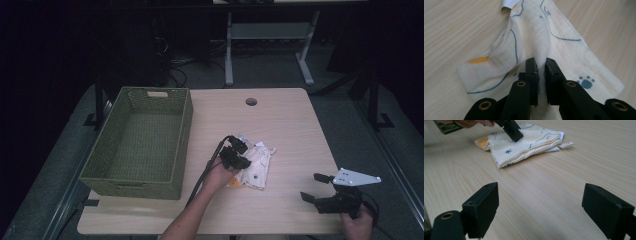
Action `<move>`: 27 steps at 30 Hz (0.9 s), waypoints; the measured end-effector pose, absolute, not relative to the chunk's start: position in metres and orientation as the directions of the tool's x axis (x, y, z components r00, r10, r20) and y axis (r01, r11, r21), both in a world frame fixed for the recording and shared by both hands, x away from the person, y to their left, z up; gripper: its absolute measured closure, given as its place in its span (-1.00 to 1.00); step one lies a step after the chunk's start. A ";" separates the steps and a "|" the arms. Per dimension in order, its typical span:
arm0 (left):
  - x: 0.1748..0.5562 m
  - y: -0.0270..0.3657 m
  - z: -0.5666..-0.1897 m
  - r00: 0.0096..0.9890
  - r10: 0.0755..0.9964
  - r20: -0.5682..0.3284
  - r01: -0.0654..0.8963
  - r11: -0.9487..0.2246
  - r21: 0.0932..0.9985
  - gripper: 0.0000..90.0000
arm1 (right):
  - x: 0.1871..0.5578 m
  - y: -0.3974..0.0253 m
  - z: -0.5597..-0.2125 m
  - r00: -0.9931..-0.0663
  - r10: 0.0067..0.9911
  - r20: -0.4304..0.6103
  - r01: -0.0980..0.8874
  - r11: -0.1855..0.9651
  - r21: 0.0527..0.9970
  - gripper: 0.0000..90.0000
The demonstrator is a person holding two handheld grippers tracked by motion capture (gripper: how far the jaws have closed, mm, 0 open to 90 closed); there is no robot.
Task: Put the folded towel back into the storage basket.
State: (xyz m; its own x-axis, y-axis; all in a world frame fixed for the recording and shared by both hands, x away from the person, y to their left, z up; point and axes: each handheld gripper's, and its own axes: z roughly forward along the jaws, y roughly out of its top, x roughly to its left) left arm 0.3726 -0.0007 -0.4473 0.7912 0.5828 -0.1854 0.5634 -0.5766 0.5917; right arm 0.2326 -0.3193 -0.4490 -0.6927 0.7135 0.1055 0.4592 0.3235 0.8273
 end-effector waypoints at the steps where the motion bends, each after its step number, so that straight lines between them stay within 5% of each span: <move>1: 0.373 0.001 -0.446 0.786 0.587 -0.196 0.569 -0.562 0.600 0.84 | 0.232 -0.319 -0.449 -0.694 0.713 0.102 0.457 0.327 0.827 -0.70; 27: 0.359 0.043 -0.400 0.781 0.487 -0.391 0.604 -0.428 0.672 0.84 | 0.230 -0.323 -0.451 -0.660 0.742 0.118 0.477 0.292 0.829 -0.70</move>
